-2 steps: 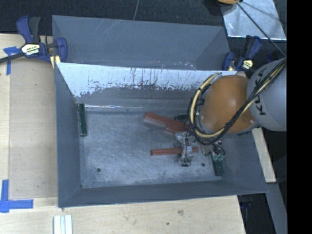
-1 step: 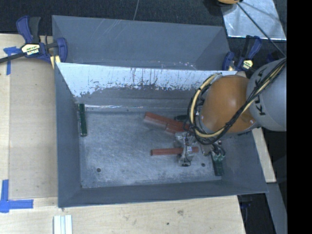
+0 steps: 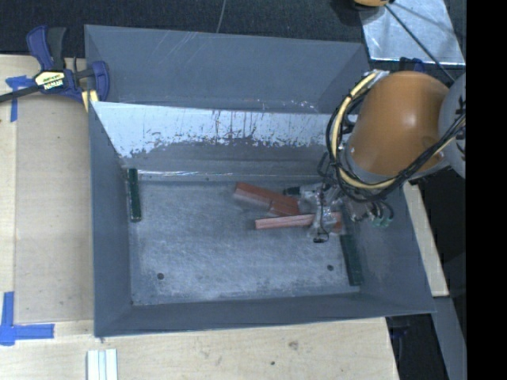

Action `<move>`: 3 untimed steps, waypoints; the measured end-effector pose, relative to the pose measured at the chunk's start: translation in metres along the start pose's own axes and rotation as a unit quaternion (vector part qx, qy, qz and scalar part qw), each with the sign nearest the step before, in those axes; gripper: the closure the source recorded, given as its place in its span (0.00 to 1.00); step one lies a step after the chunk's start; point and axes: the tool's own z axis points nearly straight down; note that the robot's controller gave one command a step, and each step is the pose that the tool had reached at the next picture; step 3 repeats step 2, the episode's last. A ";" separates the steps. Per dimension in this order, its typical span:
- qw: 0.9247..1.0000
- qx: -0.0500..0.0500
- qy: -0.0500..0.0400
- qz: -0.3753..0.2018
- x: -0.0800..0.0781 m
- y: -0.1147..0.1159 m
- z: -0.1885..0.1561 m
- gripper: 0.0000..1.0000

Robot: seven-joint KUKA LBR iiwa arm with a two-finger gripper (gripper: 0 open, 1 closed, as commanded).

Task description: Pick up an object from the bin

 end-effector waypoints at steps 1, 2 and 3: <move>1.000 0.000 0.000 0.000 0.000 0.000 0.000 1.00; 1.000 0.000 0.000 -0.004 -0.019 -0.007 -0.066 1.00; 1.000 0.000 0.000 -0.004 -0.019 -0.007 -0.066 1.00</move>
Offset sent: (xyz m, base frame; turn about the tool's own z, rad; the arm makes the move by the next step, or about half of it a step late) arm 0.0190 -0.0032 0.0655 -0.0118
